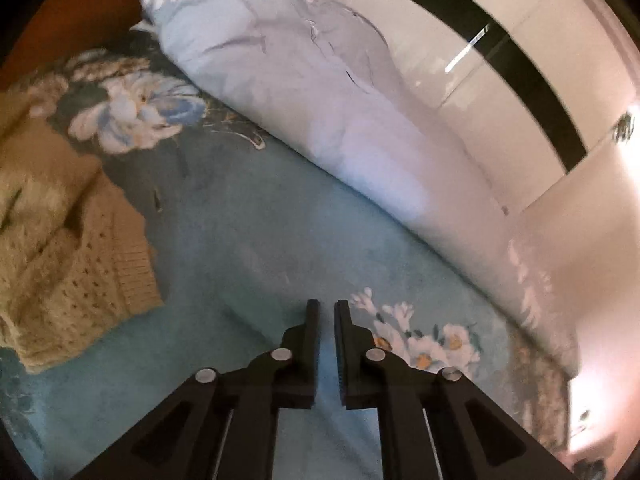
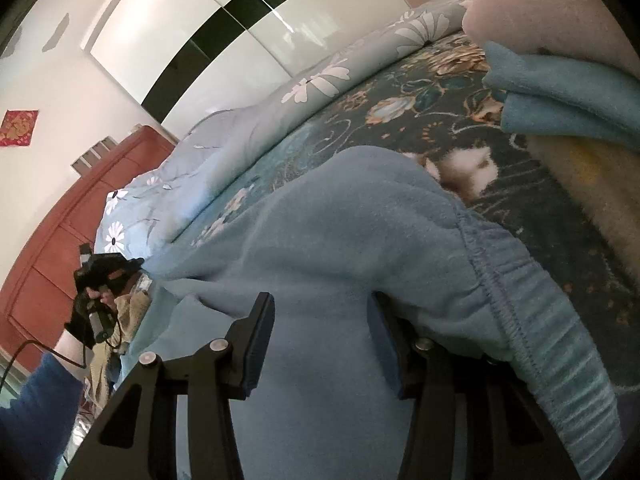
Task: Fold clothes
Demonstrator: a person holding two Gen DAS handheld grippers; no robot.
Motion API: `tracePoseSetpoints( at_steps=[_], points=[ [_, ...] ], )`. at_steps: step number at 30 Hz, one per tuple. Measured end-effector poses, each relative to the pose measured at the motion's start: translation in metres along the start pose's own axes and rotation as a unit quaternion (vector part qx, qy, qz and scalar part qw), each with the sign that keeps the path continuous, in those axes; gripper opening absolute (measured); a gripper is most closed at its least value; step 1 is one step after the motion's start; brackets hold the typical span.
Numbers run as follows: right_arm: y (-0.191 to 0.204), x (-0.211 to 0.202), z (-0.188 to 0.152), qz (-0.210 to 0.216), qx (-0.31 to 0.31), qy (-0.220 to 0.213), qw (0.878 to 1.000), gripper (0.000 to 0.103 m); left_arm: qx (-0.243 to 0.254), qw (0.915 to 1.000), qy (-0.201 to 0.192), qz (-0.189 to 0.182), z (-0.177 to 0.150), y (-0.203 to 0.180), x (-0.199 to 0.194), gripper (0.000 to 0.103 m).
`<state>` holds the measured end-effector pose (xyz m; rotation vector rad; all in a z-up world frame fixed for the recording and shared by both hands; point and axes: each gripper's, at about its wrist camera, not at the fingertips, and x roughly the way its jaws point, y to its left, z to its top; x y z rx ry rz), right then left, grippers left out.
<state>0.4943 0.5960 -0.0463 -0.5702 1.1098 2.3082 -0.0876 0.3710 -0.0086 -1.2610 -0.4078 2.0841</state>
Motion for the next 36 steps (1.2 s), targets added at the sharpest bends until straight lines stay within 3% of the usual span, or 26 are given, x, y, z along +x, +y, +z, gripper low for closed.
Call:
tracePoseSetpoints(
  at_steps=[2, 3, 9, 14, 17, 19, 20, 24, 28, 30, 33, 36],
  points=[
    [0.001, 0.000, -0.001, -0.003, -0.002, 0.000, 1.000, 0.050, -0.025, 0.9996, -0.012, -0.010, 0.001, 0.017, -0.006, 0.047],
    [0.001, 0.001, -0.001, -0.004, -0.003, 0.000, 1.000, 0.050, -0.037, 0.9990, -0.019, -0.013, 0.002, 0.025, -0.010, 0.051],
    [0.003, 0.002, -0.001, -0.012, -0.009, 0.001, 1.000, 0.050, -0.070, 0.9975, 0.009, -0.008, -0.013, 0.066, 0.003, 0.051],
    [0.007, 0.004, -0.001, -0.024, -0.017, 0.004, 1.000, 0.051, -0.113, 0.9919, 0.020, -0.053, -0.014, 0.076, 0.027, 0.051],
    [0.008, 0.004, -0.001, -0.028, -0.019, 0.005, 0.999, 0.051, -0.127, 0.9890, 0.034, -0.068, -0.006, 0.075, 0.041, 0.049],
    [0.008, 0.005, -0.002, -0.031, -0.021, 0.005, 0.999, 0.051, -0.114, 0.9910, 0.036, -0.060, -0.001, 0.069, 0.046, 0.027],
    [0.008, 0.005, -0.002, -0.033, -0.022, 0.005, 0.999, 0.051, -0.100, 0.9930, 0.038, -0.050, 0.001, 0.064, 0.047, 0.005],
    [0.010, 0.006, -0.002, -0.039, -0.027, 0.007, 0.999, 0.051, -0.027, 0.9982, 0.017, -0.051, 0.006, 0.039, 0.031, 0.006],
    [0.010, 0.006, -0.001, -0.041, -0.029, 0.008, 0.999, 0.051, -0.008, 0.9917, -0.083, -0.098, 0.003, 0.033, -0.025, 0.005],
    [0.010, 0.006, -0.001, -0.040, -0.028, 0.007, 0.999, 0.051, 0.008, 0.9920, -0.110, -0.061, -0.002, 0.039, -0.040, 0.005],
    [0.009, 0.007, -0.001, -0.040, -0.029, 0.007, 0.999, 0.051, -0.009, 0.9978, -0.065, -0.006, -0.009, 0.065, -0.024, 0.005],
    [0.009, 0.006, -0.001, -0.039, -0.028, 0.008, 0.999, 0.051, -0.044, 0.9968, -0.054, 0.038, -0.016, 0.093, -0.013, 0.005]
  ],
)
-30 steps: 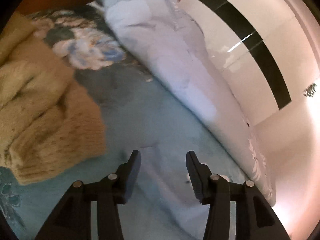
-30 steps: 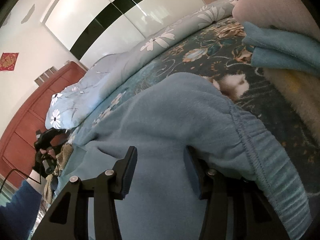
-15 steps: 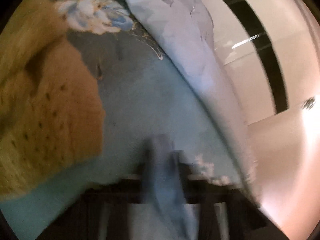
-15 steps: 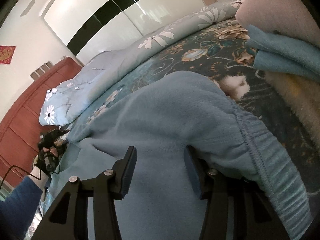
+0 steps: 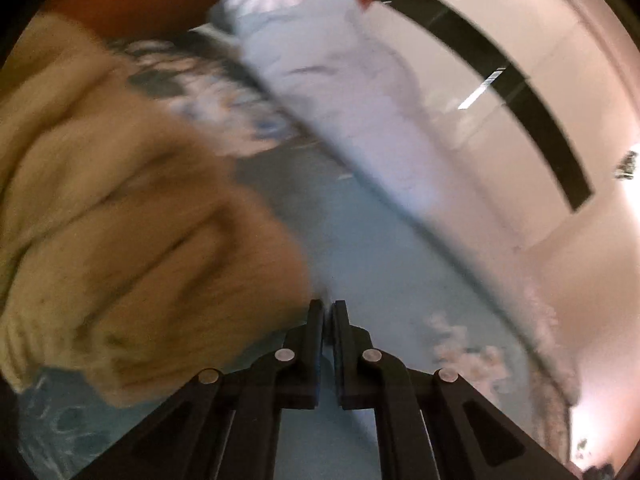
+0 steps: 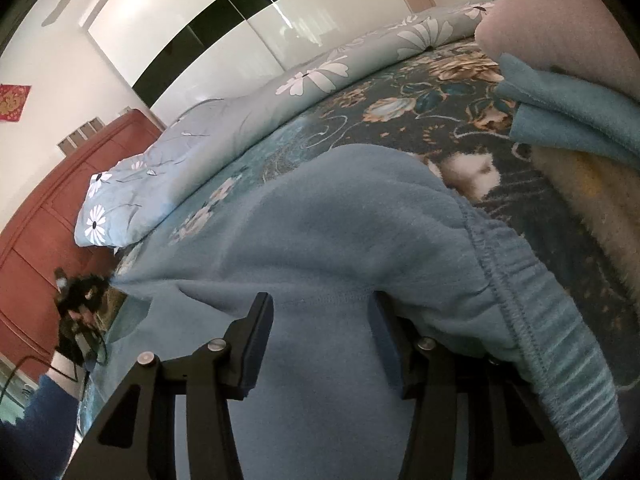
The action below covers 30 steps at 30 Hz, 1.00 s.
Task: Fold clothes
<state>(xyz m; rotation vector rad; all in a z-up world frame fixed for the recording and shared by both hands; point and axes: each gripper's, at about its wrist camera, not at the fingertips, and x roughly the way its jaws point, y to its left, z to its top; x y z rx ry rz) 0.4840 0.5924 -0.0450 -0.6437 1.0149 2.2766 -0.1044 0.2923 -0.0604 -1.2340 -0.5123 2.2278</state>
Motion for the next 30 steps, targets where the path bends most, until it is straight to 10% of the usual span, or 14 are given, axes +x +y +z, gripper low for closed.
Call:
tracePoseSetpoints(
  at_steps=[3, 11, 15, 24, 28, 30],
  points=[
    [0.000, -0.001, 0.001, 0.000, 0.004, 0.001, 1.000, 0.051, -0.060, 0.9979, 0.011, -0.020, 0.001, 0.024, -0.002, 0.005],
    [0.021, -0.025, 0.028, 0.011, -0.029, -0.008, 0.999, 0.051, -0.031, 0.9960, 0.032, -0.078, -0.002, 0.009, -0.042, 0.006],
    [0.012, -0.030, 0.077, -0.033, -0.034, -0.023, 0.999, 0.051, 0.001, 0.9915, 0.037, -0.125, -0.025, -0.013, -0.081, 0.036],
    [-0.029, 0.042, 0.109, 0.006, 0.022, 0.115, 0.993, 0.051, 0.079, 0.9821, 0.069, -0.156, -0.100, -0.040, -0.129, 0.055],
    [-0.010, 0.042, 0.100, 0.022, -0.005, 0.113, 0.993, 0.013, 0.092, 0.9809, 0.089, -0.147, -0.117, -0.040, -0.138, 0.055],
    [0.005, 0.037, 0.096, 0.020, -0.033, 0.103, 0.994, 0.010, 0.093, 0.9806, 0.093, -0.145, -0.124, -0.038, -0.144, 0.055]
  ],
)
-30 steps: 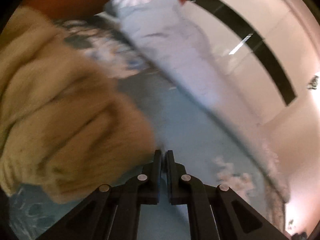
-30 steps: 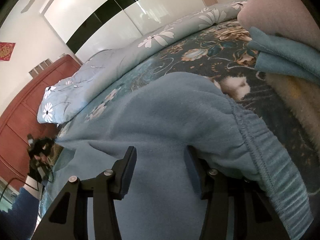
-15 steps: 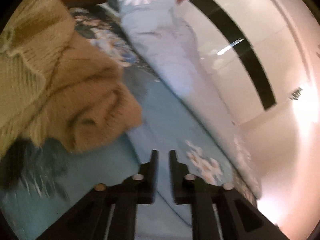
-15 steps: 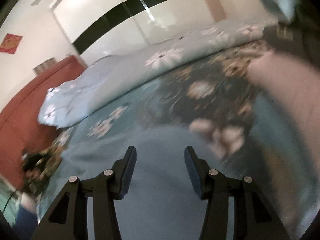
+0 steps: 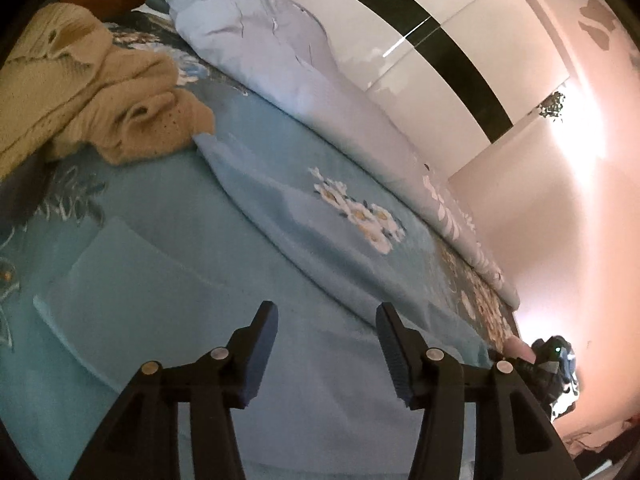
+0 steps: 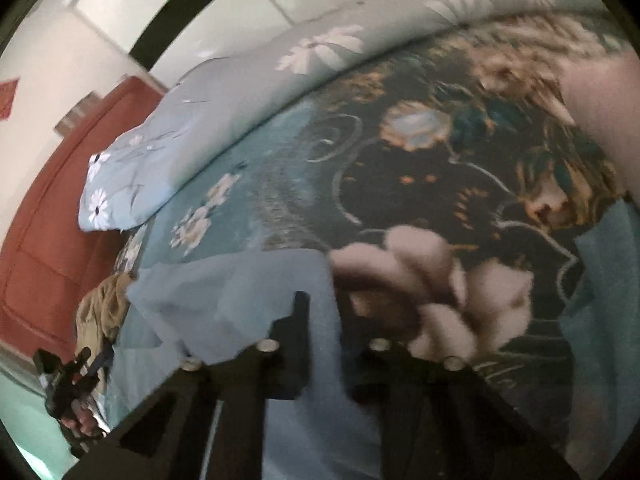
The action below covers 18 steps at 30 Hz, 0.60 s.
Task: Fold clothes
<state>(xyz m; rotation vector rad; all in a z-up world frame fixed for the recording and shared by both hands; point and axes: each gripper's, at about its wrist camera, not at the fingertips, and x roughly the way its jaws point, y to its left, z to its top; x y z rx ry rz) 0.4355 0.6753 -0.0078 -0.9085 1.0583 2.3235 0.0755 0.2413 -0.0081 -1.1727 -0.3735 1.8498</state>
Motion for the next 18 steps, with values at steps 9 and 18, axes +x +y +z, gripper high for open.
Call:
tracePoseSetpoints(
  at_steps=[9, 18],
  points=[
    [0.103, -0.014, -0.064, 0.018, -0.179, -0.029, 0.983, 0.011, -0.013, 0.9999, 0.007, -0.009, -0.030, -0.012, -0.010, 0.056],
    [0.110, 0.007, -0.127, 0.045, -0.185, 0.032, 0.981, 0.036, -0.029, 0.9993, 0.025, -0.002, -0.044, -0.005, -0.006, 0.058]
  ],
)
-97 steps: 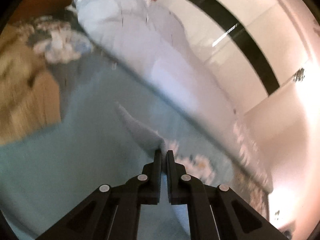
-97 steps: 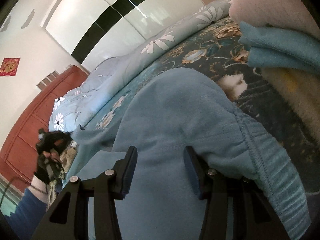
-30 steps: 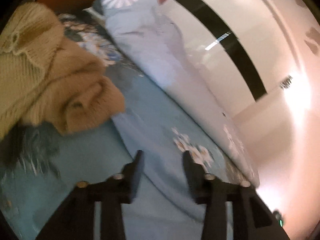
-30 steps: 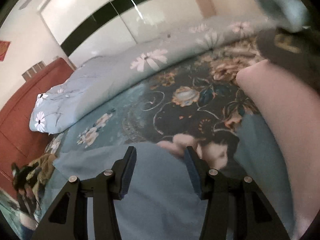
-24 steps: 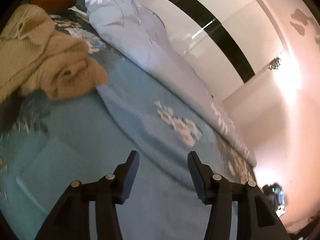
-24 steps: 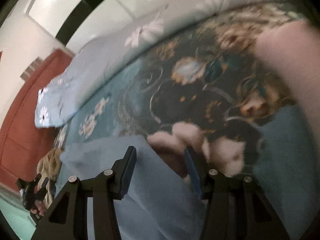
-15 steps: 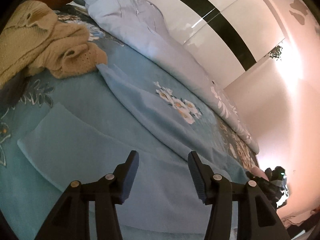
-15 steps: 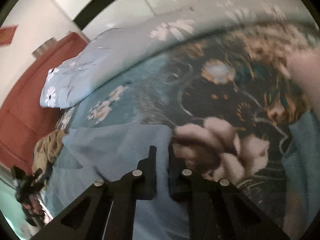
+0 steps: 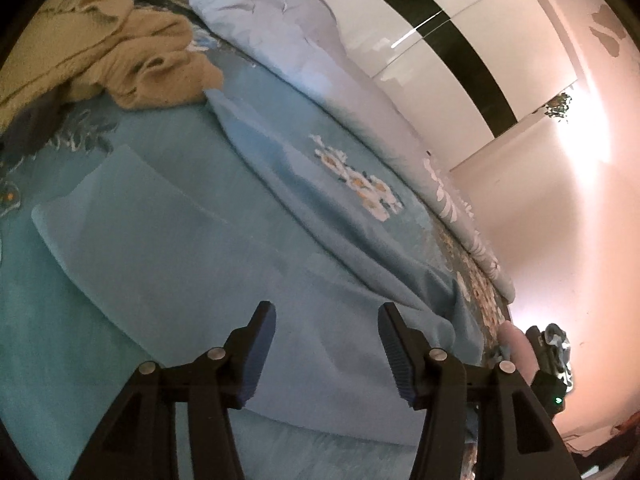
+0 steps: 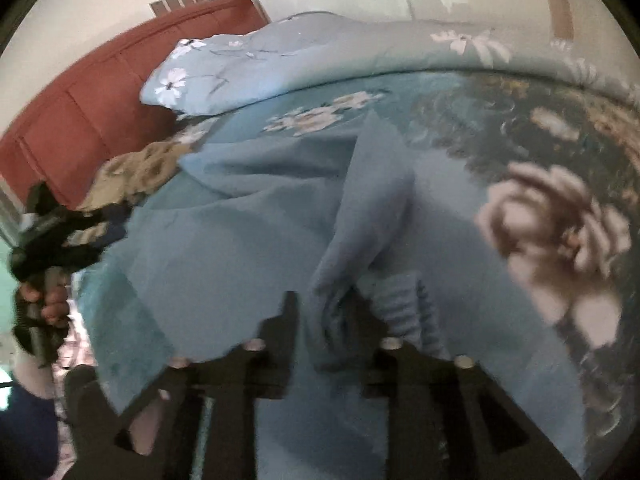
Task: Fold clothes
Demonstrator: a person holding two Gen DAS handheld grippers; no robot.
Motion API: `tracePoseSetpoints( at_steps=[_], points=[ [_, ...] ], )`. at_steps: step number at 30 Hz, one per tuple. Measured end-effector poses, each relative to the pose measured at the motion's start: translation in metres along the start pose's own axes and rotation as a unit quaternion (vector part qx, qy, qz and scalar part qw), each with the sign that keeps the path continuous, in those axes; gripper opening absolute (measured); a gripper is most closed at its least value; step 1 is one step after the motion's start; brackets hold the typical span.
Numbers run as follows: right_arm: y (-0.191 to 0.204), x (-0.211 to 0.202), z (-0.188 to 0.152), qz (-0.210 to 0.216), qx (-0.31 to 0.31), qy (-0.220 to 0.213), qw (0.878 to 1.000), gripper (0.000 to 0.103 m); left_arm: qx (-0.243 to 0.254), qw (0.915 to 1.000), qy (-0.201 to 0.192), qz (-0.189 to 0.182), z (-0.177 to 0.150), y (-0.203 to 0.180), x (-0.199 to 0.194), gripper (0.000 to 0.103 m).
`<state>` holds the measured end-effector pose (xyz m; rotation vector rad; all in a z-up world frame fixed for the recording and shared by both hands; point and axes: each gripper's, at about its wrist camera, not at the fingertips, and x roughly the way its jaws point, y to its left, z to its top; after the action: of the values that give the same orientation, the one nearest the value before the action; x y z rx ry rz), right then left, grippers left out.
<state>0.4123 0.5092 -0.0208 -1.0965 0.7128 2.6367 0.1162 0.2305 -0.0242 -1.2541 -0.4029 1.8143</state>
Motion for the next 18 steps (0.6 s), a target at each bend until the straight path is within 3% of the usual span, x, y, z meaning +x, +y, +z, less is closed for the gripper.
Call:
tracePoseSetpoints(
  at_steps=[4, 9, 13, 18],
  points=[
    [-0.009, -0.034, -0.004, 0.032, 0.020, -0.031, 0.999, 0.038, -0.011, 0.9999, 0.001, -0.001, -0.005, 0.006, -0.001, 0.058],
    [-0.041, -0.059, -0.008, -0.023, 0.071, -0.052, 0.996, 0.038, -0.023, 0.9997, 0.004, -0.006, -0.010, 0.010, 0.000, 0.059],
    [-0.054, -0.044, -0.004, -0.008, 0.099, -0.031, 0.995, 0.038, -0.022, 0.9997, 0.008, -0.010, -0.011, 0.006, -0.001, 0.059],
    [-0.041, -0.012, 0.013, 0.009, 0.075, -0.010, 0.997, 0.038, -0.015, 0.9998, 0.005, -0.011, -0.011, 0.001, -0.007, 0.060]
  ],
)
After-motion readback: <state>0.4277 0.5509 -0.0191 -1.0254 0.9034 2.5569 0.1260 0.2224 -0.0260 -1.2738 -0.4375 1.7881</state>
